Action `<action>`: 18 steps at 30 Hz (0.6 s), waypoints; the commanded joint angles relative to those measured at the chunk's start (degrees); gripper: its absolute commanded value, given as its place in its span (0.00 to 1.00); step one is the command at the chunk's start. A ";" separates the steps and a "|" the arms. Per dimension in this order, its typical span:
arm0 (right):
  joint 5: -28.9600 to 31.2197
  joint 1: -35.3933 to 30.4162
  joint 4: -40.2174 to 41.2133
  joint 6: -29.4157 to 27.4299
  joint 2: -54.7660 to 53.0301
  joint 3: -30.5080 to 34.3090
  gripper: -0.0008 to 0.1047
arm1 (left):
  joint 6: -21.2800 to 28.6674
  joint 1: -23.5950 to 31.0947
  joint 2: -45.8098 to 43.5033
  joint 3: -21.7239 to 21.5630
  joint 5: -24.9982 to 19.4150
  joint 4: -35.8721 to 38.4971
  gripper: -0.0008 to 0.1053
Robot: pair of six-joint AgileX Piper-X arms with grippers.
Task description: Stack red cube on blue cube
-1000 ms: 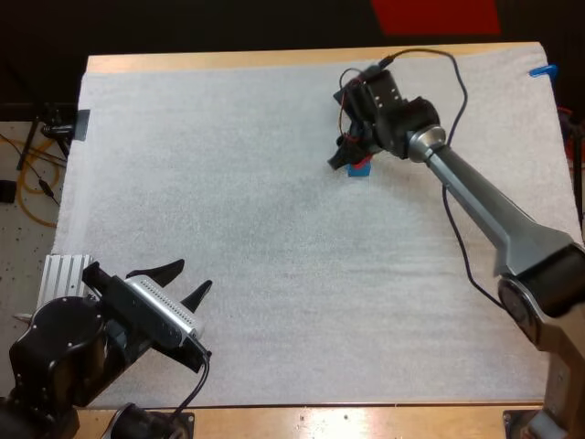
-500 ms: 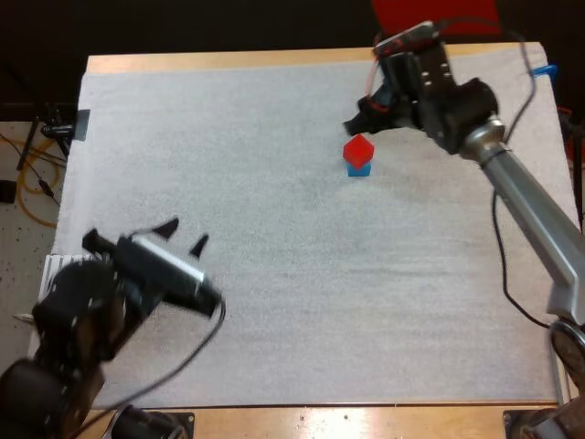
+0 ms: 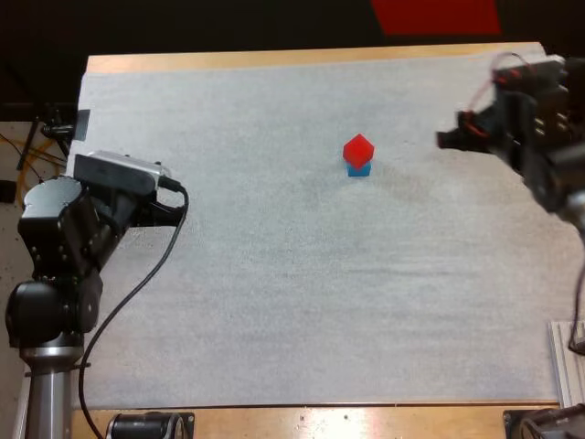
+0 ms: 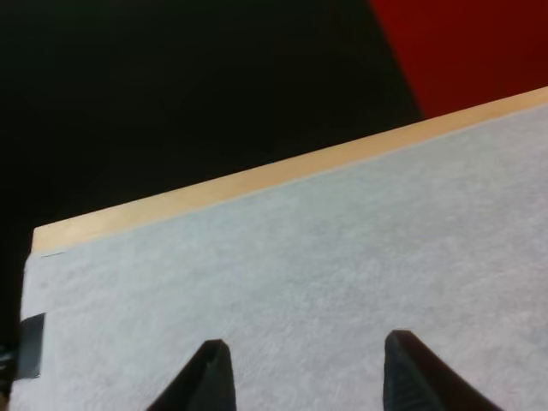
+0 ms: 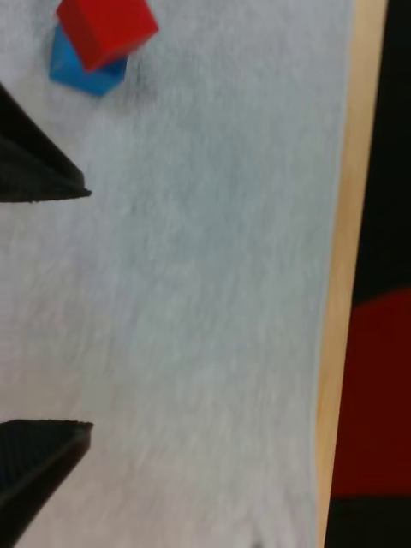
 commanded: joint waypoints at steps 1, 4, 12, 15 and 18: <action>0.39 -1.78 -0.69 -0.74 -3.85 2.61 0.52 | -0.55 0.25 -0.86 -0.12 0.35 -0.92 0.39; 0.39 -4.92 -0.84 -1.29 -10.71 7.45 0.52 | -0.55 0.24 -2.09 -0.12 0.88 0.76 0.39; 0.81 -8.39 -0.72 -2.14 -32.43 18.22 0.52 | -0.55 0.24 -11.46 1.44 1.25 7.29 0.39; 0.82 -8.39 0.52 -2.45 -38.68 20.62 0.52 | -0.55 0.24 -17.91 3.84 1.25 8.15 0.39; 0.82 -8.39 3.04 -2.45 -44.87 22.77 0.52 | -0.55 0.24 -25.20 7.81 1.70 8.48 0.39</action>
